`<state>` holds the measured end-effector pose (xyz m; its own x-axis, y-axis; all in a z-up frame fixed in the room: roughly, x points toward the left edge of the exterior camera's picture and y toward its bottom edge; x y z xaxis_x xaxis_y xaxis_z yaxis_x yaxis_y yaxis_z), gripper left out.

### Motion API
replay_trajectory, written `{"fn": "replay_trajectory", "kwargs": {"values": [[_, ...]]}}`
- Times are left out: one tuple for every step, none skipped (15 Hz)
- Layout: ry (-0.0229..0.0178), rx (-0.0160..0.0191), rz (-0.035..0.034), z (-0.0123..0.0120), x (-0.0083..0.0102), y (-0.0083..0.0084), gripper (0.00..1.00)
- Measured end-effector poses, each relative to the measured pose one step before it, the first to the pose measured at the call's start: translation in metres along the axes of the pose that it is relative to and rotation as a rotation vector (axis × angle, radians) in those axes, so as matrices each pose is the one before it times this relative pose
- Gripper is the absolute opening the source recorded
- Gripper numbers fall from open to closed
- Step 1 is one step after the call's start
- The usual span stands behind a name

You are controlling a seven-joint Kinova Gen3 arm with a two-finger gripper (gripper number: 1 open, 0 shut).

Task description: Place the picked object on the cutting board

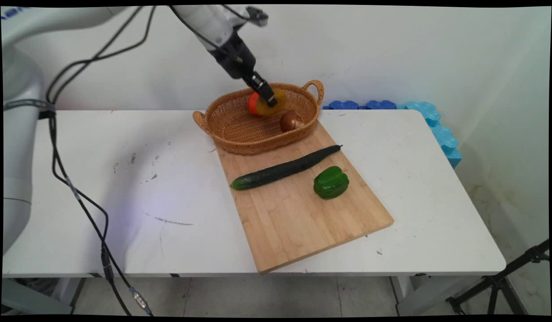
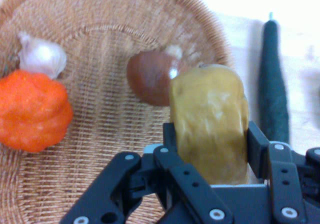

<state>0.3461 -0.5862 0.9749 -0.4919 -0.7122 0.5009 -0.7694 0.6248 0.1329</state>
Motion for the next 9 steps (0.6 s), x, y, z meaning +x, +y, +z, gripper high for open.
{"fn": "replay_trajectory", "kwargs": {"values": [[0.01112,-0.00207,0.00678,-0.00861,0.00018,0.00646,0.00],[0.01637,-0.00677,0.00711,-0.01233,-0.00023,0.01039,0.00],[0.01610,-0.00999,0.00844,-0.01275,-0.00093,0.01341,0.00],[0.01190,-0.01124,0.01112,-0.01053,-0.00204,0.01479,0.00],[0.00817,-0.01008,0.00926,-0.00717,-0.00242,0.01309,0.00],[0.00567,-0.01205,0.01356,-0.00629,-0.00300,0.01593,0.00],[0.00429,-0.01043,0.00976,-0.00459,-0.00449,0.01521,0.00],[0.00190,-0.00658,0.00819,-0.00176,-0.00496,0.01236,0.00],[0.00099,-0.00551,0.00941,0.00020,-0.00590,0.01409,0.00]]}}
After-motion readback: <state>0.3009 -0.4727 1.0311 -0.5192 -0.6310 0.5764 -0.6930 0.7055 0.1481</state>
